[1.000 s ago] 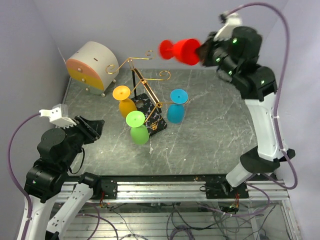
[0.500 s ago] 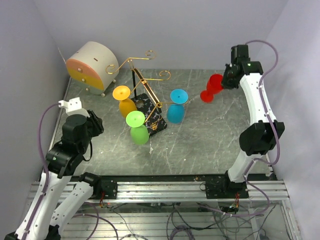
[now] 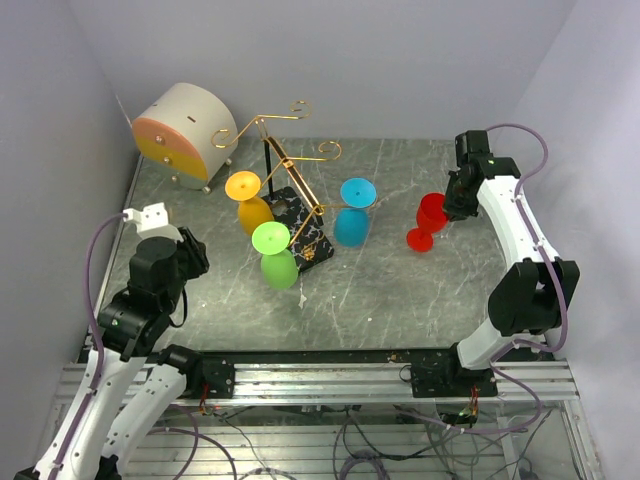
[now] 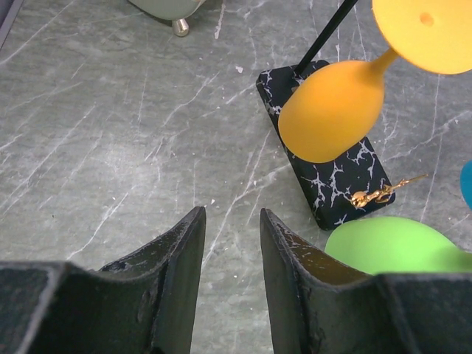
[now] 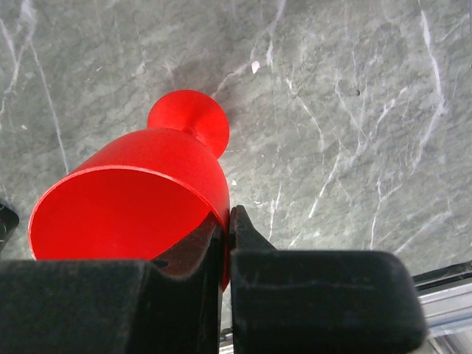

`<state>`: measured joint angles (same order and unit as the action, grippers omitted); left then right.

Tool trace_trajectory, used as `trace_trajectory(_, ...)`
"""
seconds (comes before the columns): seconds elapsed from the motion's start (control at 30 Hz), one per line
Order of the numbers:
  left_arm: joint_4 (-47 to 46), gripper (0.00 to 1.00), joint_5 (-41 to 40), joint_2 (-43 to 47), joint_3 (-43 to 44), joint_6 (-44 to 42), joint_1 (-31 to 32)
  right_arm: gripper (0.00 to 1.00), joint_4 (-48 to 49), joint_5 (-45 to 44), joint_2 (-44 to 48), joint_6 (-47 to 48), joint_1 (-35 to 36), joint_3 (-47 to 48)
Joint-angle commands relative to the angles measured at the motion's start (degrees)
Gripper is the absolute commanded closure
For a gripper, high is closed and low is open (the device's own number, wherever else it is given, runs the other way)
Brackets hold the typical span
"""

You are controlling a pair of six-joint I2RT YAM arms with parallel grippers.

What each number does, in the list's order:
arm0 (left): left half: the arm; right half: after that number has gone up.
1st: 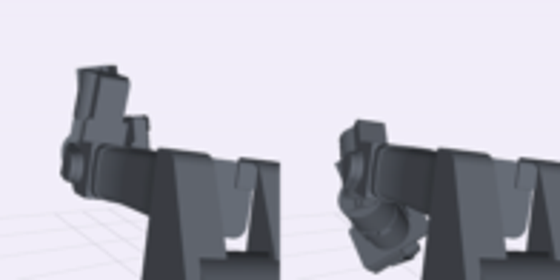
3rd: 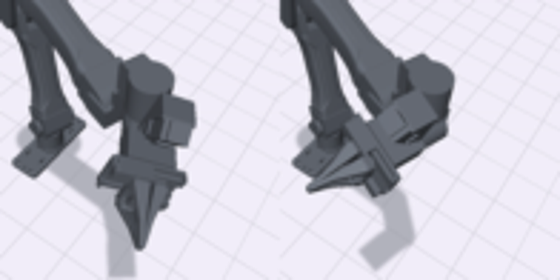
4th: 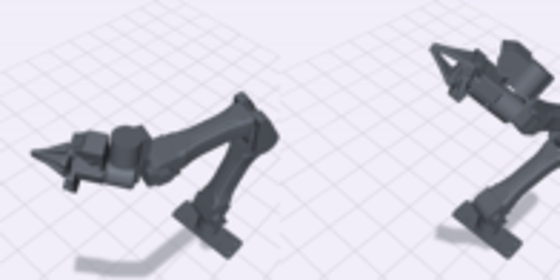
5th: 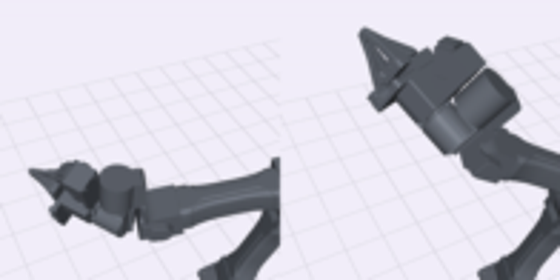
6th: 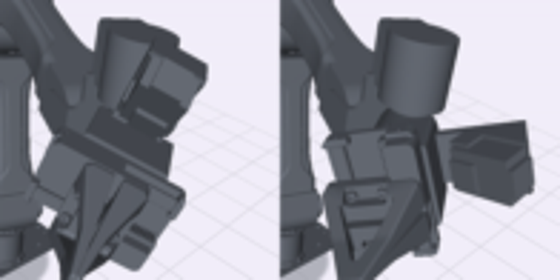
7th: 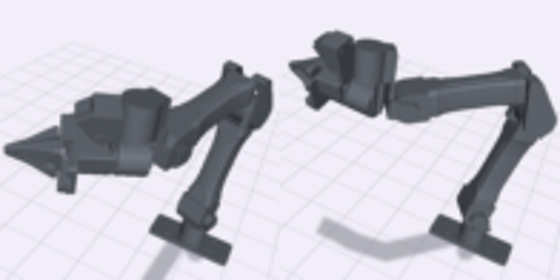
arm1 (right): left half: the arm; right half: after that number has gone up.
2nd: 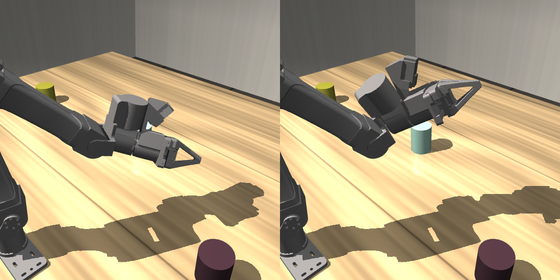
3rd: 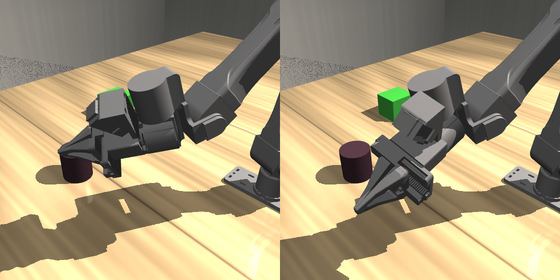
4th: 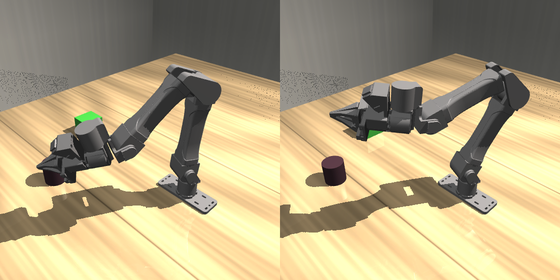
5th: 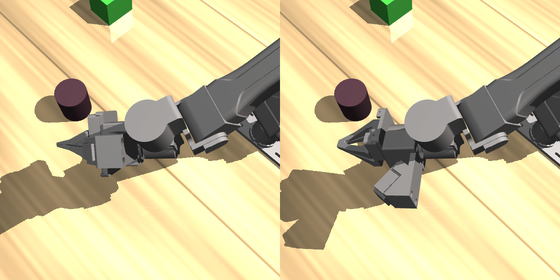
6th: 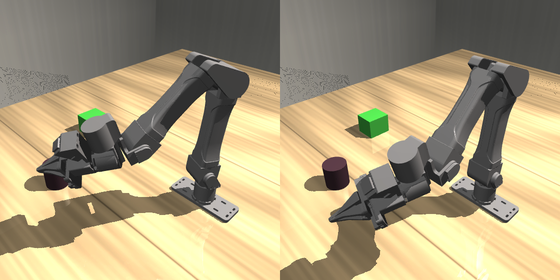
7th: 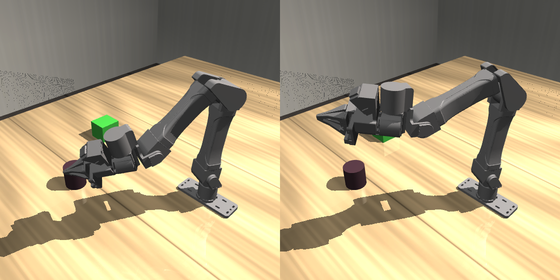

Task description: Take the wine glass off the wine glass rack

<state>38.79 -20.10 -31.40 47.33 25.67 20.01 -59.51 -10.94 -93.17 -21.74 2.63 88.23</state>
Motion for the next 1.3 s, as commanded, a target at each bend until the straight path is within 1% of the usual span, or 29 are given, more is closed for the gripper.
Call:
trace_trajectory(0.0,-2.66,0.54,0.48,-0.41,-0.52,-0.71,-0.26,1.0,2.41,-0.41,0.92,0.74,-0.07,-1.16)
trace_trajectory(0.17,-2.79,0.54,0.8,-0.77,-0.57,-0.84,-0.28,0.93,1.78,0.62,-0.3,0.92,-0.02,-1.49)
trace_trajectory(0.4,-2.75,0.54,0.7,-0.98,-0.67,-0.85,-0.23,0.8,2.03,2.86,-0.47,1.47,-0.06,-1.82)
trace_trajectory(0.53,-2.67,0.54,0.59,-0.73,-0.7,-0.71,-0.23,0.8,1.81,1.99,0.17,1.15,-0.07,-1.21)
trace_trajectory(0.63,-2.53,0.54,0.35,-0.57,-0.73,-0.73,-0.23,0.79,2.17,1.57,2.32,0.78,-0.01,0.09)
trace_trajectory(0.73,-2.41,0.55,-0.15,-0.42,-0.66,-0.6,-0.23,0.79,1.14,3.85,4.91,0.42,0.06,3.82)
trace_trajectory(0.8,-2.35,0.54,-0.49,-0.34,-0.72,-0.48,-0.23,0.78,0.28,7.28,6.67,0.06,0.02,7.17)
trace_trajectory(0.9,-2.23,0.55,-0.98,-0.04,-0.62,-0.35,-0.23,0.74,-0.3,16.59,9.02,-0.7,0.05,12.94)
trace_trajectory(0.97,-2.22,0.55,-1.28,0.18,-0.65,-0.23,-0.23,0.7,1.27,26.1,10.7,-2.04,0.05,14.08)
trace_trajectory(1.0,-2.22,0.55,-1.34,0.34,-0.73,-0.19,-0.23,0.68,2.86,33.34,11.94,-3.59,0.09,13.82)
trace_trajectory(1.03,-2.22,0.55,-1.42,0.44,-0.69,-0.24,-0.23,0.64,4.62,38.88,12.7,-4.78,0.11,13.09)
trace_trajectory(1.1,-2.18,0.55,-1.67,0.54,-0.69,-0.2,-0.25,0.63,7.87,47.7,14.17,-7.35,0.32,10.97)
trace_trajectory(1.17,-2.05,0.55,-1.79,0.47,-0.72,-0.12,-0.23,0.63,11.3,51.83,15.69,-9.71,1.33,8.34)
trace_trajectory(1.27,-2.05,0.55,-1.77,0.37,-0.67,-0.09,-0.23,0.63,14.82,52.51,17.58,-12.04,4.26,4.8)
